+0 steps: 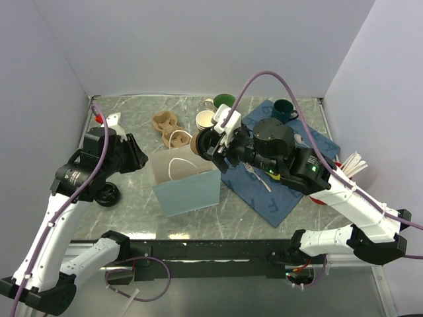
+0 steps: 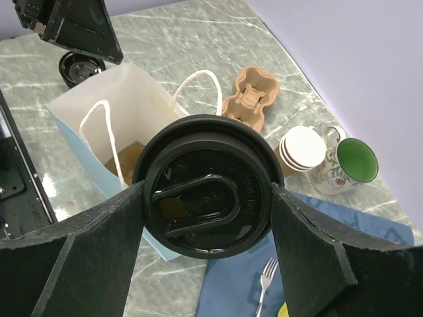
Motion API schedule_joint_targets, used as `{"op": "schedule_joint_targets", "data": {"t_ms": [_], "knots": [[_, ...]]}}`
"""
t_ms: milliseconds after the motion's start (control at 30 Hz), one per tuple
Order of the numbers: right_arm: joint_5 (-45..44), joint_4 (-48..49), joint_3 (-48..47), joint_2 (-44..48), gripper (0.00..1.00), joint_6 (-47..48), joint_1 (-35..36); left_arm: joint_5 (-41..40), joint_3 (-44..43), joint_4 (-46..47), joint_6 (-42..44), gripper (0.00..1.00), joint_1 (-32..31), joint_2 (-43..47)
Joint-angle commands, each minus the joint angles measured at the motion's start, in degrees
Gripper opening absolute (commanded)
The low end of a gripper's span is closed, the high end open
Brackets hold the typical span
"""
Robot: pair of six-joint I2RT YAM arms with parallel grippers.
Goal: Pack the takeout coffee
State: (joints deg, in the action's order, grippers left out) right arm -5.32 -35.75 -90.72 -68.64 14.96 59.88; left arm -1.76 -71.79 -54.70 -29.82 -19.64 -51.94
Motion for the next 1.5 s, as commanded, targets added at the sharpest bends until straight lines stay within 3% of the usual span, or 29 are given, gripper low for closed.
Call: {"op": "schedule_joint_targets", "data": {"t_ms": [0, 333, 433, 467, 500, 833, 1133, 1467], "knots": [[0.4, 3.8, 0.3, 1.0, 0.66, 1.9, 0.2, 3.0, 1.9, 3.3, -1.4, 0.38, -0.1, 1.6], [0.9, 4.5, 2.4, 3.5, 0.65, 2.6, 0.3, 3.4, 3.6, 6.6, -0.5, 0.28, -0.1, 0.3], [2.2, 2.9, 1.2, 4.2, 0.65, 2.4, 0.2, 3.6, 1.9, 7.3, 1.9, 0.16, -0.1, -1.1], [2.7, 2.5, 1.2, 4.5, 0.65, 2.4, 0.3, 4.5, 1.4, 7.6, 2.7, 0.03, -0.1, -1.7], [4.2, 2.2, 1.2, 4.9, 0.64, 2.4, 0.3, 5.0, 1.5, 8.6, 3.4, 0.01, -0.1, -1.7], [19.6, -2.4, 1.4, 11.1, 0.64, 2.4, 1.3, 13.7, 7.2, 17.9, 10.1, 0.01, -0.1, 7.5], [12.8, -1.7, 1.2, 4.7, 0.63, 5.2, 5.8, 18.6, 13.6, 20.6, 13.8, 0.01, -0.2, 12.9], [8.5, -0.8, 5.2, 2.3, 0.62, 11.3, 9.5, 18.1, 17.4, 23.0, 13.1, 0.01, -0.1, 17.0]]}}
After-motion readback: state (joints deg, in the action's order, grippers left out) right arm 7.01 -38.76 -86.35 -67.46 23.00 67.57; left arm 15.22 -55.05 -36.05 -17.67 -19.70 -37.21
